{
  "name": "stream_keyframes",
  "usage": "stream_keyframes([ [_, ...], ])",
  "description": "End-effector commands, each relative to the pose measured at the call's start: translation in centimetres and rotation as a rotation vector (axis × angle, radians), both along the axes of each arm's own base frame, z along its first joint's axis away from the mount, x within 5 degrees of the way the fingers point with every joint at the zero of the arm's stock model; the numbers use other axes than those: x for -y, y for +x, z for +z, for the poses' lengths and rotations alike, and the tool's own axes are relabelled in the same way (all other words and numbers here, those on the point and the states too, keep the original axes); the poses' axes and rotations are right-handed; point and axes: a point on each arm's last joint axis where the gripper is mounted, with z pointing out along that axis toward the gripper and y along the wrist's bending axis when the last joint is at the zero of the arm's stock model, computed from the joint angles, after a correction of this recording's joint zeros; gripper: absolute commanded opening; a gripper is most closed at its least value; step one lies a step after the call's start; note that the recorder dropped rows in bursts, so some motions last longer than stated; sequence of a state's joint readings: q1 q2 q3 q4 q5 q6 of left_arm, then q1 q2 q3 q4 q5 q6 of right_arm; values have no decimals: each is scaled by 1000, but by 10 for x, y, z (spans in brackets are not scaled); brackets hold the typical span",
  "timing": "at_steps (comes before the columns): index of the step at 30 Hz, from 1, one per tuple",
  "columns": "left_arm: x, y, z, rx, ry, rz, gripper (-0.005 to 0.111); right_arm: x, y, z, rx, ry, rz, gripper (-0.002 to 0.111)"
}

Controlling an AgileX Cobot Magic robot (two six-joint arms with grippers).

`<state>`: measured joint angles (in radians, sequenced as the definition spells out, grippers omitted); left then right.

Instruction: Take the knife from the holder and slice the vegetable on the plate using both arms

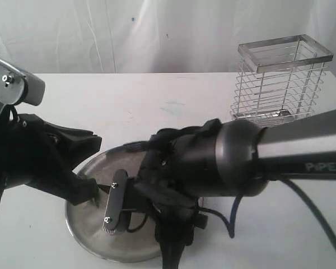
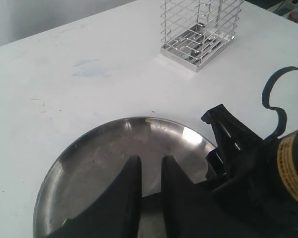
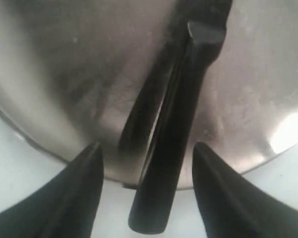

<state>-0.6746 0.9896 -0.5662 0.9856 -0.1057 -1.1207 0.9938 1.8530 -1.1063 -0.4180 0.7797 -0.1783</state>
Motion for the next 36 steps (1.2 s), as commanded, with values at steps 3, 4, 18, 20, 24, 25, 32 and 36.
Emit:
stream_keyframes([
  [3,-1,-4,-4,-7,3,-5,21,-8,-5,-14,75,-80,46,51],
  [4,-1,-4,-4,-7,3,-5,21,-9,-5,-16,90,-93,46,51],
  [18,-1,-4,-4,-5,0,-10,21,-10,5,-44,179,-180,32,50],
  [20,-1,-4,-4,-5,0,-10,21,-10,5,-44,182,-172,26,43],
  [24,-1,-4,-4,-5,0,-10,21,-9,7,-43,202,-175,2,23],
  [25,-1,-4,-4,-5,0,-10,21,-8,7,-41,206,-177,-6,20],
  [32,0,-4,-3,0,-10,-22,21,-3,4,-11,229,-108,-123,16],
  [36,2,-5,-2,6,-22,-37,21,3,1,10,237,-70,-178,6],
])
